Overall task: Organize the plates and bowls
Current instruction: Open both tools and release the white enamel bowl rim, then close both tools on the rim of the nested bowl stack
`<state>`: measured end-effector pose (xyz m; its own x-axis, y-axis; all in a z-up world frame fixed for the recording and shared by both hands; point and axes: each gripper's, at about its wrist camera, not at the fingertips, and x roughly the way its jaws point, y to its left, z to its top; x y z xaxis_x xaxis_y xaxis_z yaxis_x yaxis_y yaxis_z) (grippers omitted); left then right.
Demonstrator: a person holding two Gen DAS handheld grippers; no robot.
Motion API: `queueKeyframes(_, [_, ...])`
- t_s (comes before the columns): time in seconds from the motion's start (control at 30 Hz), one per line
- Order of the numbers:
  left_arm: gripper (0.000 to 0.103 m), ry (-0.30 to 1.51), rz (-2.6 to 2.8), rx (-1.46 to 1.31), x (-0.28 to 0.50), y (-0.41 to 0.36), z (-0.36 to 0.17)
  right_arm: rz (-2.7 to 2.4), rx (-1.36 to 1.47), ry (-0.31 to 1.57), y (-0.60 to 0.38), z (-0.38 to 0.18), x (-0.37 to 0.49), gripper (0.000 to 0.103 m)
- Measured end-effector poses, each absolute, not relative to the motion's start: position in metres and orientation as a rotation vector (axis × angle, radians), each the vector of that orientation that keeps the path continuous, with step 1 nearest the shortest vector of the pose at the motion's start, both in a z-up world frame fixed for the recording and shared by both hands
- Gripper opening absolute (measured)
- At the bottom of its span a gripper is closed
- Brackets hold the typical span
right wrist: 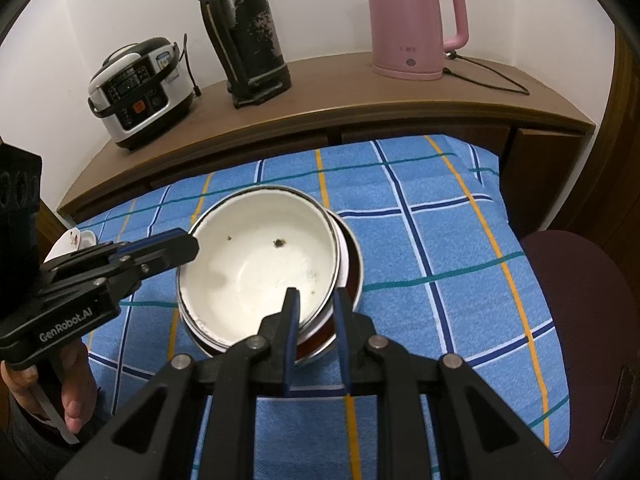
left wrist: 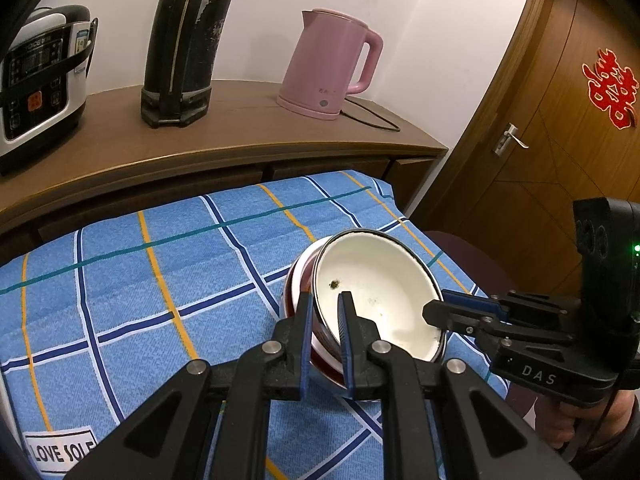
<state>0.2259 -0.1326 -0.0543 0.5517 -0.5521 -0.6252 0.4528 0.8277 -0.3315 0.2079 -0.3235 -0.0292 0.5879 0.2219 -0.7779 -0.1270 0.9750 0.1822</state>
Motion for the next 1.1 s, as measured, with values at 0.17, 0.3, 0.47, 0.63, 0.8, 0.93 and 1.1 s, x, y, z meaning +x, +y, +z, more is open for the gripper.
queueKeyframes(0.17, [0.014,0.786,-0.6,-0.136,0.226,-0.133,-0.055,0.207,0.115,0.919,-0.325,-0.03,0.207,0.018])
queueKeyframes(0.3, [0.014,0.789,-0.602,-0.146,0.227,-0.132,-0.054,0.208,0.118,0.913,-0.325,-0.03,0.206,0.018])
queueKeyframes(0.47, [0.014,0.777,-0.594,-0.127,0.225,-0.134,-0.054,0.21,0.116,0.904,-0.324,-0.03,0.205,0.018])
queueKeyframes(0.63, [0.018,0.759,-0.551,-0.072,0.224,-0.136,-0.053,0.199,0.115,0.887,-0.326,-0.028,0.201,0.02])
queueKeyframes(0.8, [0.048,0.796,-0.518,-0.142,0.235,-0.122,-0.061,0.175,0.118,0.864,-0.332,-0.026,0.199,0.03])
queueKeyframes(0.93, [0.048,0.813,-0.542,-0.189,0.238,-0.119,-0.062,0.165,0.15,0.838,-0.338,-0.025,0.198,0.043])
queueKeyframes(1.1, [0.048,0.823,-0.534,-0.183,0.238,-0.122,-0.066,0.136,0.165,0.792,-0.342,-0.026,0.193,0.047])
